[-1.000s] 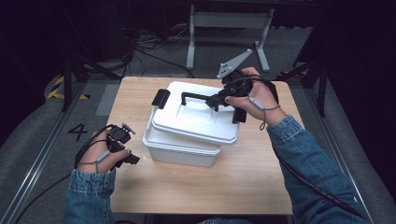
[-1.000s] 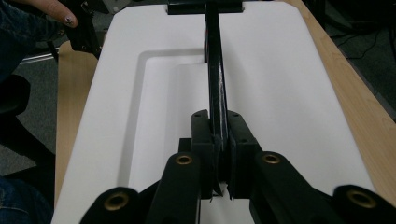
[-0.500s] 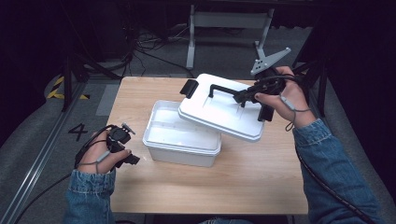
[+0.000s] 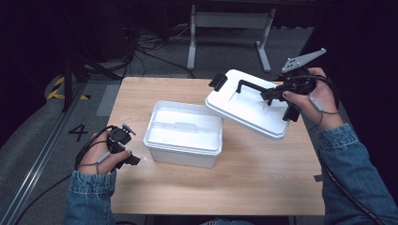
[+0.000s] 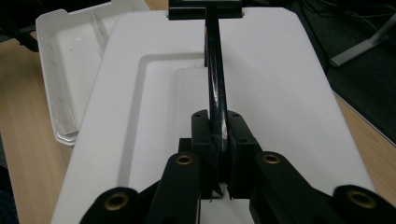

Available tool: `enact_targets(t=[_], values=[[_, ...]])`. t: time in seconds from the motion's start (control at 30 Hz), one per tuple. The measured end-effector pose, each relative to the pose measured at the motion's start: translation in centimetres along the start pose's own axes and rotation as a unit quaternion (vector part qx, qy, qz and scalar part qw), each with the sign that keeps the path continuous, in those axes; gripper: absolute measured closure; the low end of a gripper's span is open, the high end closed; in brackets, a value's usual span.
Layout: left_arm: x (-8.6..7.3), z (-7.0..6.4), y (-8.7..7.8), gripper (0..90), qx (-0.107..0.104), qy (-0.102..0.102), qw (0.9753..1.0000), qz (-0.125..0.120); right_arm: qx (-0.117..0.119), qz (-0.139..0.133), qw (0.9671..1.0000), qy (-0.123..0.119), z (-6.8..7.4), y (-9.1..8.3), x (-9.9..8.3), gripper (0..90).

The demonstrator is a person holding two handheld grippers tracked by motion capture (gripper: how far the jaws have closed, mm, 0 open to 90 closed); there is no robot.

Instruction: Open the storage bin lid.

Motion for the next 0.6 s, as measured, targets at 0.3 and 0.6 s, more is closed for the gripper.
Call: enact_targets(t=[0.3,0.6], values=[[-0.1,-0.2,0.1,24.7,-0.003,0.0,1.0,0.005,-0.026,-0.002,0.9992,0.031,-2.1,-1.6,-2.6,84.5],[-0.2,-0.3,0.2,24.6,-0.005,-0.002,1.0,0.008,-0.044,0.011,0.9968,0.065,-4.1,-1.2,-5.5,84.5]])
Point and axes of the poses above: each handheld gripper's, and its own axes: y roughly forward along the jaws, x roughly out of its top, z roughly to its left, the point moved 8 cm from there along y, roughly forward along the jaws, and after that the axes turned 13 degrees about x, right-handed, at the moved point
